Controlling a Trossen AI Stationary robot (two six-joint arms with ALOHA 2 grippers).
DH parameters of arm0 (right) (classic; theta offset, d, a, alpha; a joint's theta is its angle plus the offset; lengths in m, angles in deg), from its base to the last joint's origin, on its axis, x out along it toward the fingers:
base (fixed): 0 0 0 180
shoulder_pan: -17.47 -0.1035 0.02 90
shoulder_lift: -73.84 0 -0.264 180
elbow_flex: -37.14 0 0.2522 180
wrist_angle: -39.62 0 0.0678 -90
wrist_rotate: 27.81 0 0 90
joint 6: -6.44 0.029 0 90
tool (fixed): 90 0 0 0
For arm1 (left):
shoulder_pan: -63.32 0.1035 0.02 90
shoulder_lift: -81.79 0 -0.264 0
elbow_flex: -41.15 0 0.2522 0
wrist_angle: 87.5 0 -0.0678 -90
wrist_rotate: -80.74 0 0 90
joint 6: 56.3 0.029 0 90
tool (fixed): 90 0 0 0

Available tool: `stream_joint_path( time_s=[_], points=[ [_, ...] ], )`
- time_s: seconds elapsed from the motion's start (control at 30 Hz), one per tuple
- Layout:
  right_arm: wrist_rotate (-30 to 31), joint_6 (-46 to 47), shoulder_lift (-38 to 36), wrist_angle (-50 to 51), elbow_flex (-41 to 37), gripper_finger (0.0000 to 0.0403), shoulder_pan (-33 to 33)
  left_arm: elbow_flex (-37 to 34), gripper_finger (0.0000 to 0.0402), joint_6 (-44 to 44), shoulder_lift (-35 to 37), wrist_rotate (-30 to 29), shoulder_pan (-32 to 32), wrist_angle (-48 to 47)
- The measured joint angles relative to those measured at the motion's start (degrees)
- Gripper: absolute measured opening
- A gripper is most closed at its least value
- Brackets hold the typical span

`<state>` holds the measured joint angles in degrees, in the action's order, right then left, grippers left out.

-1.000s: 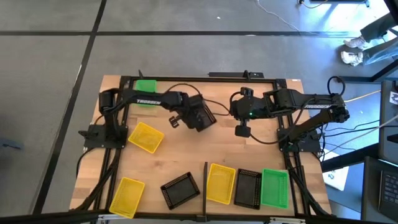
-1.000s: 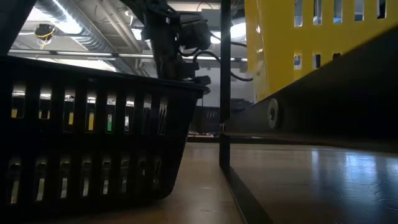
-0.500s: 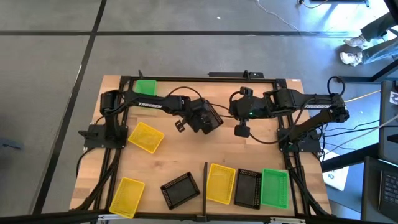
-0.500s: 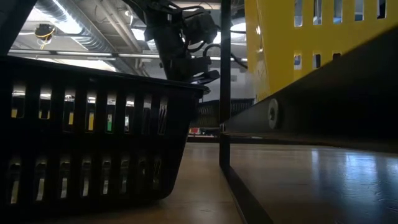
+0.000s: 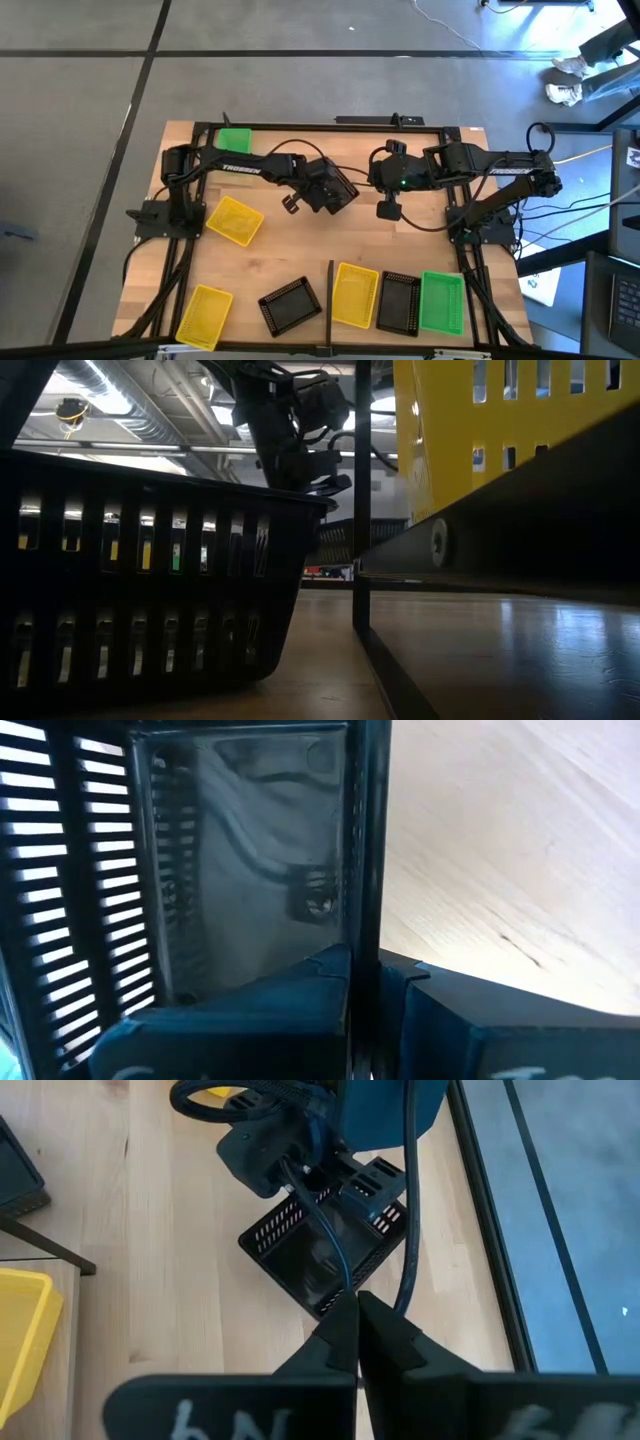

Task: Stack baskets on shelf by color
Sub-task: Stack the top black bin on top of the black bin on the shelf

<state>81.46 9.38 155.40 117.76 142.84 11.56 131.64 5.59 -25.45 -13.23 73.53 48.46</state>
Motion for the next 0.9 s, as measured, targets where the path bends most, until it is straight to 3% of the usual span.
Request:
stream_joint_path(
  time_s=[0.4, 0.9],
  points=[
    [-0.02, 0.02, 0.0, -0.4, 0.0, 0.0, 0.0, 0.0, 0.0001, -4.44, -0.02, 1.61, -0.95, 0.33],
    [-0.02, 0.02, 0.0, -1.16, 0.0, 0.0, 0.0, 0.0, 0.0046, -7.64, -0.02, 1.93, -1.23, 0.36]
  ],
)
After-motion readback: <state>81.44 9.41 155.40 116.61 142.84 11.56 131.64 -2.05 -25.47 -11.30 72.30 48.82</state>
